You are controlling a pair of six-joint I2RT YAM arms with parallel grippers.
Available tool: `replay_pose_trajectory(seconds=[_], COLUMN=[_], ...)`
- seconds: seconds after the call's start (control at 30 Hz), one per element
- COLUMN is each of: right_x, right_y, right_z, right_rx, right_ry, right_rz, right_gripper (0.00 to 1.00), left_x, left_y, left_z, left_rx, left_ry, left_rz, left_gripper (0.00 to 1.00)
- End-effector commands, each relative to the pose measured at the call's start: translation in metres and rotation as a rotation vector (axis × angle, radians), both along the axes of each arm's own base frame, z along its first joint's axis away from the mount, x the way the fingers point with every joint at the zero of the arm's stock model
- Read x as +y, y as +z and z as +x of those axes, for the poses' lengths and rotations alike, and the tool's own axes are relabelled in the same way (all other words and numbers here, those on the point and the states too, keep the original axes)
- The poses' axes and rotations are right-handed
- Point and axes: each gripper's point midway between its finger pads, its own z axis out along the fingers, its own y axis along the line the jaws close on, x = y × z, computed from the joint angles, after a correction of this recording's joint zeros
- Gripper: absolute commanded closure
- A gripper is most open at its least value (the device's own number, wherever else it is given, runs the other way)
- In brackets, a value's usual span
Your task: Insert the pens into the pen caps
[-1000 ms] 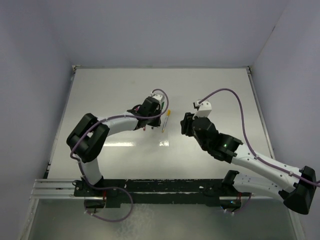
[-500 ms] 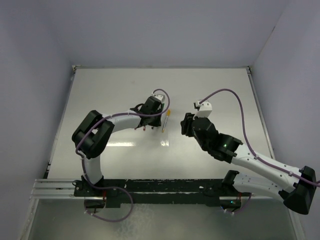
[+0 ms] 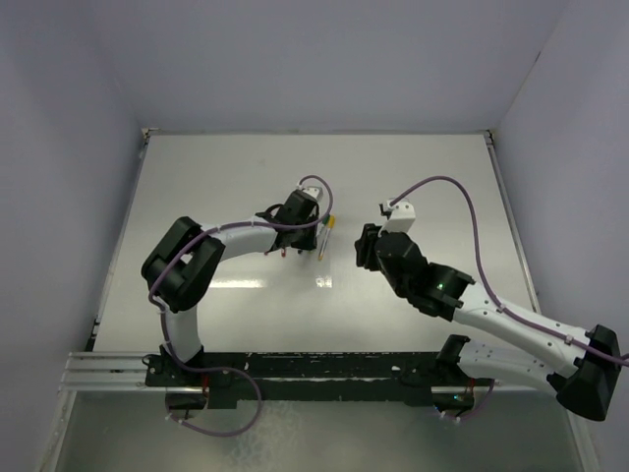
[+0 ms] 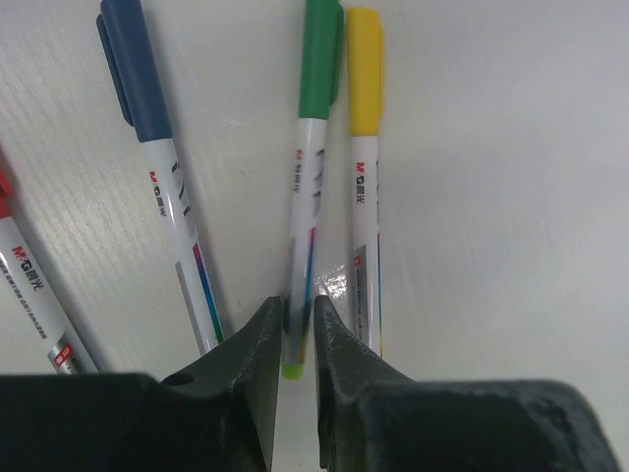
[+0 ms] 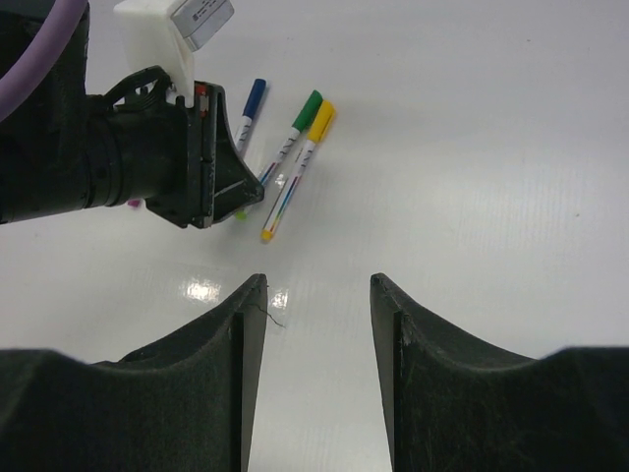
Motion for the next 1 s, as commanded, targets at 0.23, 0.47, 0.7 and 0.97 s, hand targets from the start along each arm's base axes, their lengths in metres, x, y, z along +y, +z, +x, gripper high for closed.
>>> replay_pose_trajectory(seconds=[0.23,0.47,0.7,0.97], right_x=[0.002,0.001,-0.004,-0.034], right_y=[0.003,0.002,0.002,0.001], right_z=[0.004,0.004,0.003,0.008], right_rx=[-0.012,-0.013,-0.021,-0.091], right_ry=[-0.019,-0.019,-0.035,-0.133], right_rz=[0.02,0.017,0.01,-0.021], right_gripper=[0.51,0.51,0.51,0.49], left_x=[-0.002,-0.011,-0.013,0.022], left_y=[0.018,0.053,0.122,0.174], left_z=[0.006,0.009,0.004,-0.008], left_rx=[-0.026,-0.077,-0.201,-0.364], left_ry=[0.02,-0.01,-0.038,0.021], left_rz=[-0.033,-0.098,-0.211,-0.223], left_gripper=[0.75,0.72,0.71,0.7])
